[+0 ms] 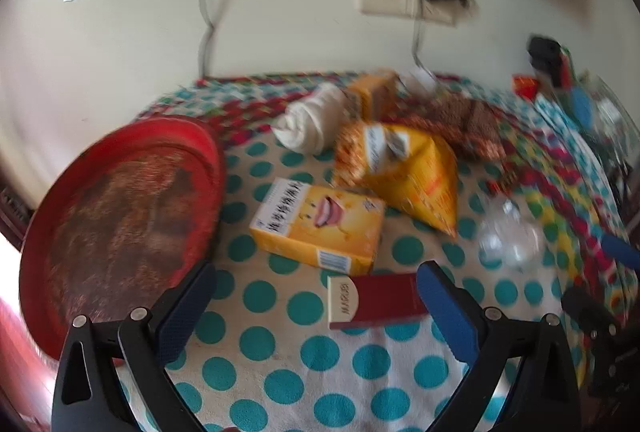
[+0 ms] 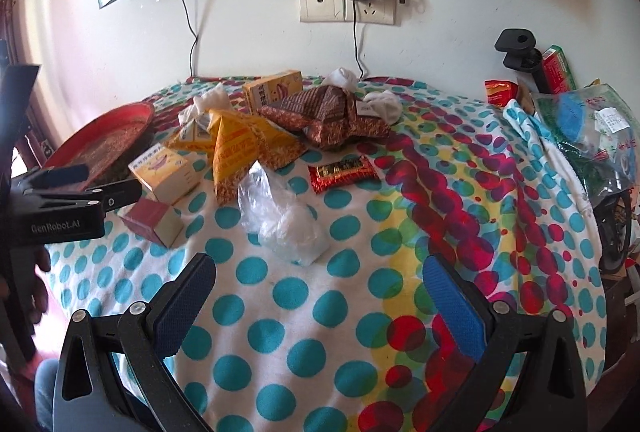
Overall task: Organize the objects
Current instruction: 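Grasp the red MARUBI box with the left gripper, then carry the red box over the red tray and release it with the left gripper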
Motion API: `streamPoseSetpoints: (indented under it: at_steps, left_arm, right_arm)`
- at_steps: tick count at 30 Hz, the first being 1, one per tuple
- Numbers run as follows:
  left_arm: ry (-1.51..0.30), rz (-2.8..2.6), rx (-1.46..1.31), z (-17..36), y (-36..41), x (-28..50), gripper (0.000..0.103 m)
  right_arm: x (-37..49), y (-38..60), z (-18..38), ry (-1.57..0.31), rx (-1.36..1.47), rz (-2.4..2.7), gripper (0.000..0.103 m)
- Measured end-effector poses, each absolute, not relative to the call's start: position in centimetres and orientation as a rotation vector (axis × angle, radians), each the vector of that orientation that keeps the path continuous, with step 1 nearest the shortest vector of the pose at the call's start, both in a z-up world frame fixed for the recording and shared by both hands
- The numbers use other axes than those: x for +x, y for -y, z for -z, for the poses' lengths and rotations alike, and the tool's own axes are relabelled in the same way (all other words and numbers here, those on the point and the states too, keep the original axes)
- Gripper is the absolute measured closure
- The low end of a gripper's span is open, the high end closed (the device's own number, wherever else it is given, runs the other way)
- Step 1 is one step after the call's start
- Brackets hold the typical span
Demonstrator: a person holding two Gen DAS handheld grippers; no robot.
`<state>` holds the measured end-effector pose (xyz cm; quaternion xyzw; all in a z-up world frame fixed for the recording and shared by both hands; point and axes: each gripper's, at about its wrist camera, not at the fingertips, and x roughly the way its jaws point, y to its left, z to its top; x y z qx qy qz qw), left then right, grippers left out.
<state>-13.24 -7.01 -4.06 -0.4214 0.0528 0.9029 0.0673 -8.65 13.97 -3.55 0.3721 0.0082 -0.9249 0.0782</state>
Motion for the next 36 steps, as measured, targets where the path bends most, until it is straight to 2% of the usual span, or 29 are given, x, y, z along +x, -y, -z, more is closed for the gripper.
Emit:
streamPoseSetpoints:
  at_steps: [2,7,15,17,18,19,20,24,30,36]
  left_arm:
    - [-0.198,-2.711,-1.298,4.5,6.7,-12.7,0.0]
    - [-0.055,-2.715,-1.311,5.9,5.8,-11.9,0.0]
    - [-0.038,-2.742,-1.317,7.7,4.2,-12.8,0.001]
    - [-0.049,-2.752,-1.319,7.9,3.9,-12.9,0.003]
    - [-0.059,-2.756,-1.319,8.0,3.9,-12.9,0.015]
    - [-0.067,-2.759,-1.323,8.1,3.8,-12.9,0.038]
    - [-0.068,-2.751,-1.337,8.3,3.8,-13.0,0.039]
    - [-0.052,-2.755,-1.328,8.1,3.9,-12.7,0.04]
    - [-0.13,-2.816,-1.258,6.3,3.6,-11.5,0.04]
    - [-0.102,-2.87,-1.221,3.9,4.9,-11.4,0.04]
  right_arm:
    - [-8.2,-14.2,3.7,-0.052,1.096,2.786,0.0]
    - [-8.3,-15.3,4.3,0.009,1.109,2.793,0.0]
    - [-8.3,-16.4,4.7,0.049,1.161,2.794,0.0]
    - [-8.3,-16.6,4.8,0.06,1.166,2.797,0.0]
    - [-8.3,-16.6,4.9,0.063,1.168,2.798,0.0]
    - [-8.3,-16.6,4.9,0.067,1.169,2.797,0.0]
    - [-8.3,-16.6,5.0,0.067,1.171,2.795,0.0]
    - [-8.3,-16.6,5.0,0.064,1.176,2.792,0.0]
    - [-8.2,-16.5,5.0,0.068,1.177,2.794,0.0]
    - [-8.1,-15.7,5.1,0.043,1.198,2.779,0.0]
